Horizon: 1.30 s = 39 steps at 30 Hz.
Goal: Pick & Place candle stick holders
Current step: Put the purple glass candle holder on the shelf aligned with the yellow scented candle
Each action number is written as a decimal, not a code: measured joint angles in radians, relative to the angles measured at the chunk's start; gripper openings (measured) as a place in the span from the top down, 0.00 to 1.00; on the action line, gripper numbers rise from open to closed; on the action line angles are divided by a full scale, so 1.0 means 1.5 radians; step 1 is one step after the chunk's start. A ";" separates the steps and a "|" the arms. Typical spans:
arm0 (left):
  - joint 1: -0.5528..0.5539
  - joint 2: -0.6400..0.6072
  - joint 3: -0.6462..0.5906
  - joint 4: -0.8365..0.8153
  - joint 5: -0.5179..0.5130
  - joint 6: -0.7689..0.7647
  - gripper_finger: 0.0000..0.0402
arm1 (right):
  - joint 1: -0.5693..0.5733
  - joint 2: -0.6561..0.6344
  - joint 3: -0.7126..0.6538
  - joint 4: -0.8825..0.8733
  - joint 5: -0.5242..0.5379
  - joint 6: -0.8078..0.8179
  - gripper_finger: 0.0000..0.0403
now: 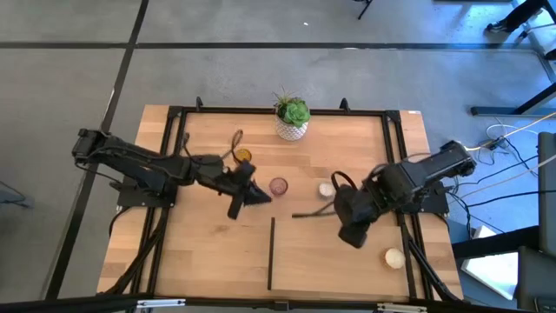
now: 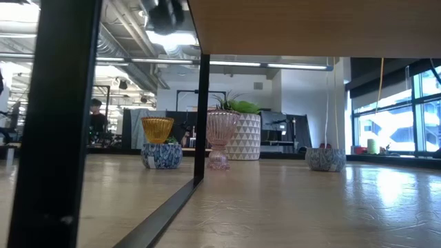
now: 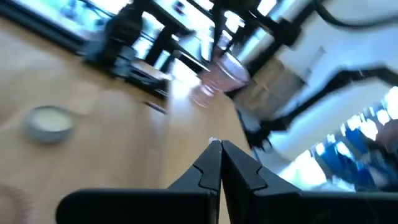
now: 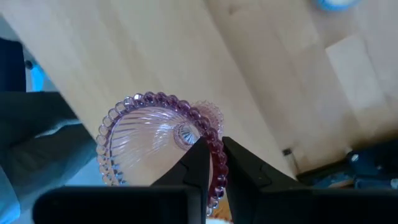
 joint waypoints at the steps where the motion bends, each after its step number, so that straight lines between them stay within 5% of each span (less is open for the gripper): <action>1: -0.016 0.018 0.020 -0.007 0.000 0.015 0.99 | 0.012 0.000 0.000 0.000 0.000 0.010 0.90; 5: -0.077 0.126 0.156 -0.086 -0.019 0.093 0.99 | 0.056 0.000 0.000 0.000 0.001 0.040 0.90; 9: -0.115 0.253 0.339 -0.248 -0.125 0.178 0.99 | 0.100 0.000 0.000 0.000 0.010 0.057 0.90; 14: -0.121 0.357 0.486 -0.314 -0.233 0.145 0.99 | 0.160 -0.006 0.000 0.000 0.029 0.082 0.90; 24: -0.118 0.442 0.517 -0.158 -0.244 0.070 0.99 | 0.225 -0.036 0.000 0.000 0.198 0.180 0.90; 31: -0.130 0.492 0.517 -0.069 -0.268 0.044 0.99 | 0.236 -0.036 -0.016 0.001 0.203 0.235 0.90; 39: -0.140 0.498 0.559 -0.114 -0.327 0.073 0.99 | 0.256 -0.053 -0.102 -0.001 0.187 0.245 0.90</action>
